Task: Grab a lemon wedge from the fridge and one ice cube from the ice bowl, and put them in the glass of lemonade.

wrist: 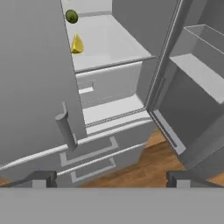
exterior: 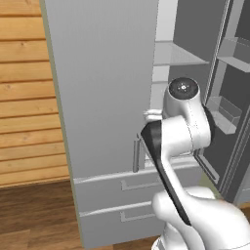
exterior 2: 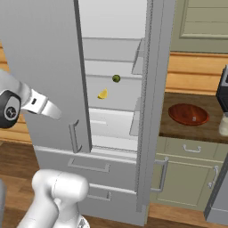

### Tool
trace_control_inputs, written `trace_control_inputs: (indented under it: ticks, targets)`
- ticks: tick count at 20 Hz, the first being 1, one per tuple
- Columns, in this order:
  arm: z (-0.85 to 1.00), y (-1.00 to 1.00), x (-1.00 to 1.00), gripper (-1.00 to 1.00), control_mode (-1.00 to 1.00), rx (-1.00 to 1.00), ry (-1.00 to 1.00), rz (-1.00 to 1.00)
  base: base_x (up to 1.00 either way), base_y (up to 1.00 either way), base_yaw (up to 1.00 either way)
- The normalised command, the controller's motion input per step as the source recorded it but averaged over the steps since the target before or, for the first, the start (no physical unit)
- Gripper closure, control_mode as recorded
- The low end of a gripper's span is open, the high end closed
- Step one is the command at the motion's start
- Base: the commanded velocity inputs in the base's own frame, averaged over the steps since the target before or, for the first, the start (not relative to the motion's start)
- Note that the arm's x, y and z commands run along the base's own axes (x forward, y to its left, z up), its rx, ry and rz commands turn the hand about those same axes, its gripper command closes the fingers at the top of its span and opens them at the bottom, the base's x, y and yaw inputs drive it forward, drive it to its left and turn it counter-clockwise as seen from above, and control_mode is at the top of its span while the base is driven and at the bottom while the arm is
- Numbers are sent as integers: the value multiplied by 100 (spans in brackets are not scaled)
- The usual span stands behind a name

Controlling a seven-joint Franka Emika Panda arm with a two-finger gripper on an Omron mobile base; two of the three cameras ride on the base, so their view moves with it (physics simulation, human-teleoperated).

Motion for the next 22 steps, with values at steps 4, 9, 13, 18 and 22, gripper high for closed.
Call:
trace_control_inputs:
  ticks: [4, 9, 13, 18, 22]
  targets:
    - [-36, 83, 54, -100, -100, 3, -14, -11, 0, 0, 0]
    - [-26, 41, 67, -100, -100, 1, -4, -25, 0, 0, 0]
    - [-82, 38, 72, -100, -100, 12, -10, -29, 0, 0, 0]
    - [-82, 22, 53, -100, -100, 20, -14, -21, 0, 0, 0]
    - [-65, 3, 5, -100, -100, 4, -27, -4, 0, 0, 0]
